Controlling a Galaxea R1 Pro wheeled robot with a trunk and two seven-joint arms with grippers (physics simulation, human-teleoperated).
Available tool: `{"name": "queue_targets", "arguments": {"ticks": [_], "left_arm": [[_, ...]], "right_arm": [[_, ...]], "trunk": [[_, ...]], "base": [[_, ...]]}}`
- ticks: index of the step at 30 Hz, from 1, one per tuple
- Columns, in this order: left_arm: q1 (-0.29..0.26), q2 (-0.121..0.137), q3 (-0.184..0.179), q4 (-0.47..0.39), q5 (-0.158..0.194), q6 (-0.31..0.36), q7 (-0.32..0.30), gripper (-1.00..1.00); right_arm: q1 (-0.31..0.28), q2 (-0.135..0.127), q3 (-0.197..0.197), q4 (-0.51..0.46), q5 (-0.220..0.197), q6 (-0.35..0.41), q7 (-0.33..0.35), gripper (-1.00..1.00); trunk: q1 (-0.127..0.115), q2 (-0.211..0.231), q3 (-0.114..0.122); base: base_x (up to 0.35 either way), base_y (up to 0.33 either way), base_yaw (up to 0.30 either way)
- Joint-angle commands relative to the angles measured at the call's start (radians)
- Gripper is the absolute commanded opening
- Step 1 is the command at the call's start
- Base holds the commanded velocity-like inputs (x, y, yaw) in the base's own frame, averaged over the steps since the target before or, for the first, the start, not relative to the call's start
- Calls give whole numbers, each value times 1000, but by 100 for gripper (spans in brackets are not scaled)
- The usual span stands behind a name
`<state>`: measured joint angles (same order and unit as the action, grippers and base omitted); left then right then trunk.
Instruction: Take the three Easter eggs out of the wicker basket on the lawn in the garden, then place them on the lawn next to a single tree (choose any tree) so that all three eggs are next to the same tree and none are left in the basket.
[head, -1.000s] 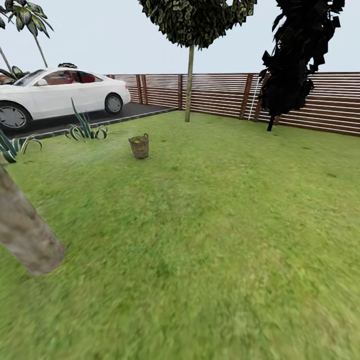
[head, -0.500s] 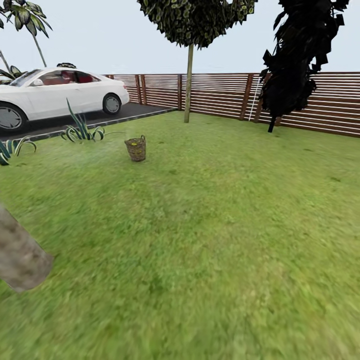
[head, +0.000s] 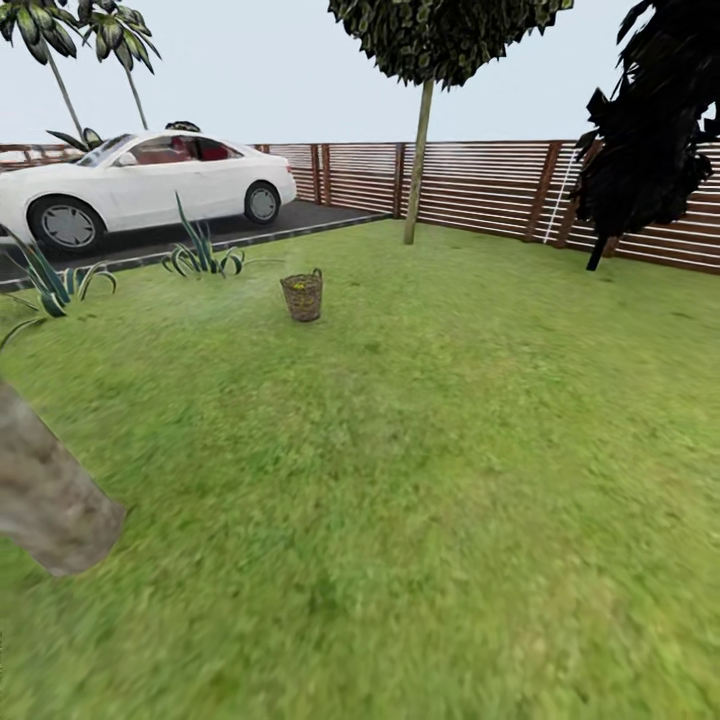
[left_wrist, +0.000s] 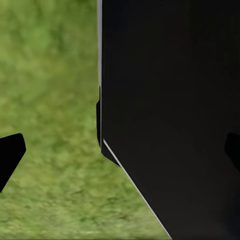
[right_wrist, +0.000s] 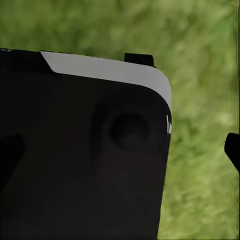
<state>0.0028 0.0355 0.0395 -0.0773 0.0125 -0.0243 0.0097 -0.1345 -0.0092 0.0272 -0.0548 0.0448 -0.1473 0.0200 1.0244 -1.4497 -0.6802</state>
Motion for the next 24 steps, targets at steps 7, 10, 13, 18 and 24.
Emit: {"name": "queue_targets", "arguments": {"ticks": [7, 10, 13, 18, 24], "left_arm": [[1, 0, 3, -1, 1, -2, 1, 100], [1, 0, 3, -1, 1, -2, 1, 100], [0, 0, 3, -1, 1, -2, 1, 100], [0, 0, 3, -1, 1, -2, 1, 100], [1, 0, 4, -2, 1, -2, 1, 100]], "right_arm": [[0, -3, 1, 1, 4, -7, 0, 100], [0, -3, 2, 1, 4, -7, 0, 100], [0, -2, 2, 1, 4, -8, 1, 100], [0, 2, 3, 1, 7, -8, 0, 100], [0, -1, 2, 0, 6, -7, 1, 100]], "trunk": [[1, 0, -6], [1, 0, -8], [1, 0, -8], [1, 0, -8], [1, 0, -6]], "base": [[320, -101, 242], [320, -101, 256], [320, -101, 269], [320, -100, 281], [311, -100, 259]]}}
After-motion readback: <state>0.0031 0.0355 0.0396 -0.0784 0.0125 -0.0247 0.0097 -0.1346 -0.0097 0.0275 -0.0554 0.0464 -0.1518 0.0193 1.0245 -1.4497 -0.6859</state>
